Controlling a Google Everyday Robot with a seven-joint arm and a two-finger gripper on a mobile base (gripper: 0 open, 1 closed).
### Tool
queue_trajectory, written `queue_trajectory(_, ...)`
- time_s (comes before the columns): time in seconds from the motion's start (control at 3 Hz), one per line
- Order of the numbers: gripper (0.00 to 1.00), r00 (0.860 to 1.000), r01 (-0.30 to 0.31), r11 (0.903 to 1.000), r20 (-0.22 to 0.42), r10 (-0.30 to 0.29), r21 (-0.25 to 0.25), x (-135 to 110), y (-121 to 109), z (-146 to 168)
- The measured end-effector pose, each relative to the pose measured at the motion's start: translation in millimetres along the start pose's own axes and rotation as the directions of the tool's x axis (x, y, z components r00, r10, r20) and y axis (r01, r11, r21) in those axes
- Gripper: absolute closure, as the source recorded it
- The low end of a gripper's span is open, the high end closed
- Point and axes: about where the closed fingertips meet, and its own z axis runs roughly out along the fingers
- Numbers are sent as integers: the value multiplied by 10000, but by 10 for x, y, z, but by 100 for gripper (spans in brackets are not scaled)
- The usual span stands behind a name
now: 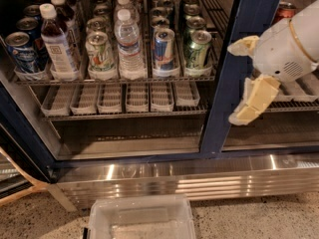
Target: Pick redbull can from top shelf of fridge
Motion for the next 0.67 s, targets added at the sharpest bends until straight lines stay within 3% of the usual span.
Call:
queue_trajectory(0.33, 0, 9925, 319, 9983, 1163, -374, 486, -223, -78, 159)
queue_trajectory(0.67, 0, 9707, 431, 9954, 2321, -621, 857, -423, -150, 308)
